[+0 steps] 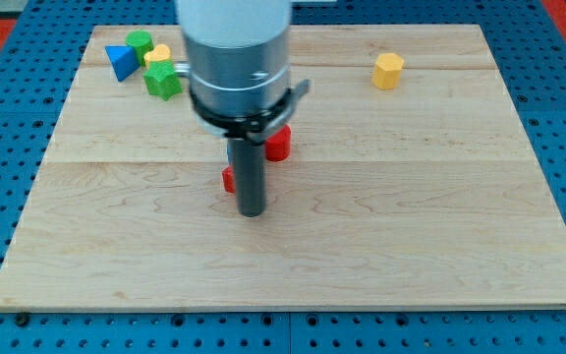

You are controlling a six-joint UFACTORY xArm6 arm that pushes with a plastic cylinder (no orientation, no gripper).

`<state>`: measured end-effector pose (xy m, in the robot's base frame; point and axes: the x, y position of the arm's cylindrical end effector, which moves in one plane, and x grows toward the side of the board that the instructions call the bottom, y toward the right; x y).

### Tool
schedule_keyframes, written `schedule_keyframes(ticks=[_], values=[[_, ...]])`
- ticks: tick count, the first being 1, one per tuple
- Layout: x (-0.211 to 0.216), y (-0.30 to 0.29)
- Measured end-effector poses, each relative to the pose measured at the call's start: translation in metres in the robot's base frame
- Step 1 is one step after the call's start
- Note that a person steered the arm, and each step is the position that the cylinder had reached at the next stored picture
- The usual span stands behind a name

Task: Push the blue cube and red star into the group of blocks

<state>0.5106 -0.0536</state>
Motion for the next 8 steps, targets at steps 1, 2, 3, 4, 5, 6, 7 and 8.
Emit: schedule_keyframes(ticks=[1, 2, 3, 4, 5, 6, 7, 8], values=[[-0.025, -0.010], [-0.078, 0.039], [-0.131, 0.074], [-0.186, 0.081], [-0.176, 0.054], [-0.117, 0.057], [-0.142, 0.034], [-0.209, 0.007]])
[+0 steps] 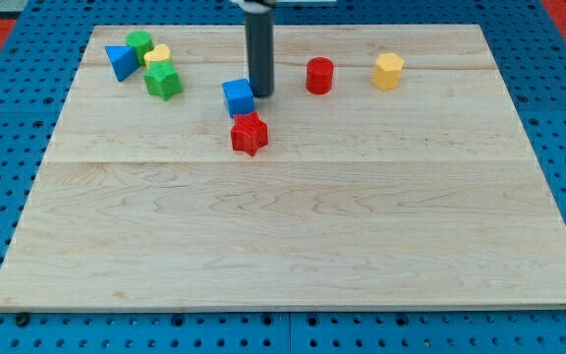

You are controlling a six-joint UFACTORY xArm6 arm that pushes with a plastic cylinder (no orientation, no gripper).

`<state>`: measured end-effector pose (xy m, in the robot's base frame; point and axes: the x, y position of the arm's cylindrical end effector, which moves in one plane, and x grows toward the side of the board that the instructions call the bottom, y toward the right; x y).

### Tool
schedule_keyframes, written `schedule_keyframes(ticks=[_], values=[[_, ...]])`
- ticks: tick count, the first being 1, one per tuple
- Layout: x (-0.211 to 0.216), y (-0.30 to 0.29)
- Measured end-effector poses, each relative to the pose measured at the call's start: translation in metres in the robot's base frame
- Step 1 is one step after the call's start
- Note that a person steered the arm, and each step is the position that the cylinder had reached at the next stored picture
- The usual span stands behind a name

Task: Push the blue cube and red star into the group of blocks

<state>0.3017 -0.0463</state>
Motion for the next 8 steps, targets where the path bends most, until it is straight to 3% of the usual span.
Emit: schedule_keyframes(ticks=[1, 2, 3, 4, 5, 6, 8], values=[[-0.027, -0.041], [0.003, 0.007], [0.062, 0.052], [0.056, 0.027], [0.021, -0.051], [0.023, -0.067], [0.080, 0.069]])
